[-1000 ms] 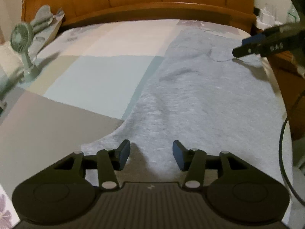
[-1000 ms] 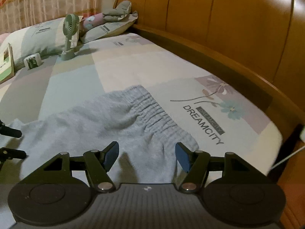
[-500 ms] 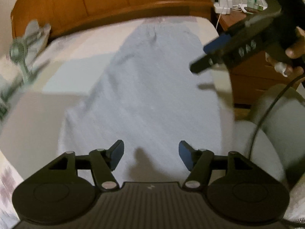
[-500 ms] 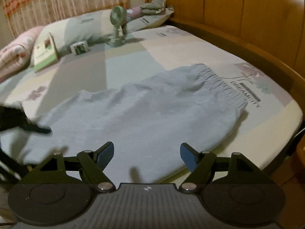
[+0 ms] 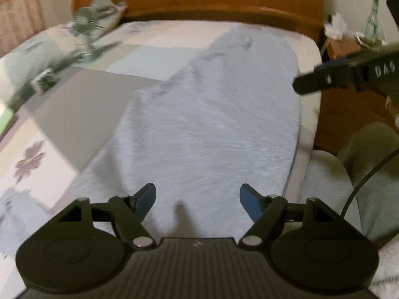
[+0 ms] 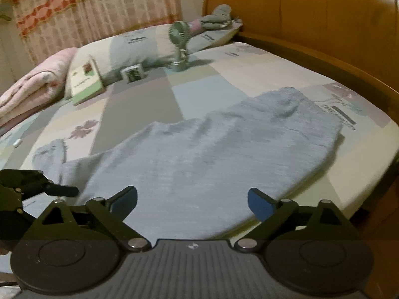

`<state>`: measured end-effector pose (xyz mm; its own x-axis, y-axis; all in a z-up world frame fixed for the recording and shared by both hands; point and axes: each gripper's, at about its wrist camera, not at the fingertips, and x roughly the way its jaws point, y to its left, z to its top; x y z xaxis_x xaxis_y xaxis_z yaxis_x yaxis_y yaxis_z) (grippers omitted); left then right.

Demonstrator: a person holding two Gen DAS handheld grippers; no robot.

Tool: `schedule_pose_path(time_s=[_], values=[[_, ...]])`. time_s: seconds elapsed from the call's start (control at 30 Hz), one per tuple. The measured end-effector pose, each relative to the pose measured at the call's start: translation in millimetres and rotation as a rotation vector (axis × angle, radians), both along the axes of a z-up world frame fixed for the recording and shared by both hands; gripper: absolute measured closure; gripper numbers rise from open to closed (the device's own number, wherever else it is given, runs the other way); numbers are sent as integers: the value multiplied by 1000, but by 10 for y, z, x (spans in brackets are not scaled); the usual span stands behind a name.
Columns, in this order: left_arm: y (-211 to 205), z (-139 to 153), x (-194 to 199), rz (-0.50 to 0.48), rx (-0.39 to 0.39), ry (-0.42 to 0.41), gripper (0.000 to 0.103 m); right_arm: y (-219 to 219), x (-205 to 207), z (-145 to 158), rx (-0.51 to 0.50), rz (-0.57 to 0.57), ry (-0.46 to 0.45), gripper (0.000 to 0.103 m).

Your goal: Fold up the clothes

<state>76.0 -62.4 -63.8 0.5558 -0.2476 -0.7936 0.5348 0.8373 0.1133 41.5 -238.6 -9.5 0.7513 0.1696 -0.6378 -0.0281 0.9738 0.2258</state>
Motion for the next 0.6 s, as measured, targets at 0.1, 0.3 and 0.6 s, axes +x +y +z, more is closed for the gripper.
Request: schedule_pose_path(time_s=[0.1, 0.3, 0.6], values=[[219, 81, -84, 67, -6, -20, 19, 164, 32, 14, 54, 67, 11, 3], [703, 137, -202, 194, -40, -15, 18, 599, 197, -45, 109, 187, 63, 2], [1339, -199, -44, 312, -297, 168, 18, 938, 263, -156, 76, 202, 118, 2]])
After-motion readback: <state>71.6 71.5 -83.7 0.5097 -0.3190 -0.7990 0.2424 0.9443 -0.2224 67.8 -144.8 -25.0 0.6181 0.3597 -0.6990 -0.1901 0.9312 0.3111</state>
